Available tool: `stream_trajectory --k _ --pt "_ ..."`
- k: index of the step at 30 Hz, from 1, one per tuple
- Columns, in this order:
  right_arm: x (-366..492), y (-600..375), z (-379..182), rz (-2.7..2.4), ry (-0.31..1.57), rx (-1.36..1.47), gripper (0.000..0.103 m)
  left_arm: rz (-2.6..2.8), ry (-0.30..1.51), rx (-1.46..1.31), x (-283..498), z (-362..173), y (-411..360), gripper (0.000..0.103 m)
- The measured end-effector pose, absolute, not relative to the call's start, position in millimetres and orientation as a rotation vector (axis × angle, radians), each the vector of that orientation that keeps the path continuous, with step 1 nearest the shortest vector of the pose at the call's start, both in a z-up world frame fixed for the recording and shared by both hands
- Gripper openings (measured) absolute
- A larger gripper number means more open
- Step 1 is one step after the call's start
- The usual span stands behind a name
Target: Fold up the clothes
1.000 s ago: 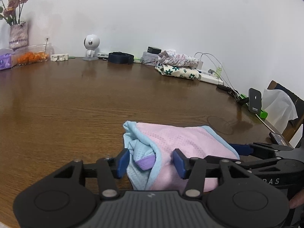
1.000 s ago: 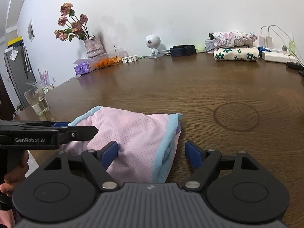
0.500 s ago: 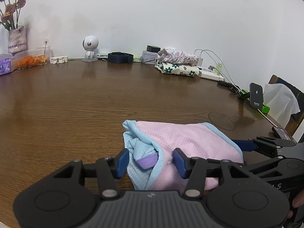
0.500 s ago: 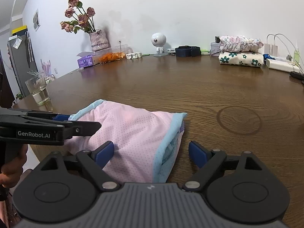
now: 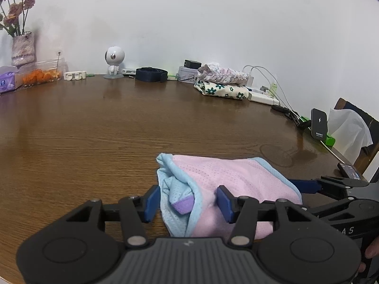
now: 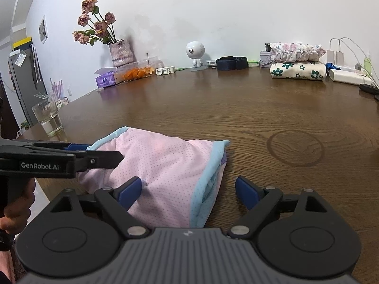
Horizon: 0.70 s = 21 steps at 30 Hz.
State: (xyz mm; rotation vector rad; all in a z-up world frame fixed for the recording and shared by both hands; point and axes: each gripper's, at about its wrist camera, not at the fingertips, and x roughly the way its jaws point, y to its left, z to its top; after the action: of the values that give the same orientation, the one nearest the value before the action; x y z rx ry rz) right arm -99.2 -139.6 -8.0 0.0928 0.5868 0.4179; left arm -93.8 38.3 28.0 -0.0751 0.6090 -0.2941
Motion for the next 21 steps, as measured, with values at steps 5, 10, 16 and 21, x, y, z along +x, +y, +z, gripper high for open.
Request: stream_trajectory --k 5,10,16,21 --pt "-99.5 -139.8 -9.3 0.417 0.585 0.09 0.087 -0.301 0.61 -0.061 -95.1 28.4 35.9 0.052" --pt "-100.3 -141.8 -7.5 0.414 0.58 0.099 0.085 -0.308 0.622 -0.037 -96.6 33.3 37.2 0.055" --pt "-109.5 -141.1 3.3 0.45 0.512 0.068 0.085 -0.339 0.649 -0.046 -96.3 32.4 38.4 0.064" --pt "-105.4 -131.0 -7.1 0.449 0.573 0.017 0.083 -0.329 0.673 -0.04 -95.2 25.7 36.0 0.063"
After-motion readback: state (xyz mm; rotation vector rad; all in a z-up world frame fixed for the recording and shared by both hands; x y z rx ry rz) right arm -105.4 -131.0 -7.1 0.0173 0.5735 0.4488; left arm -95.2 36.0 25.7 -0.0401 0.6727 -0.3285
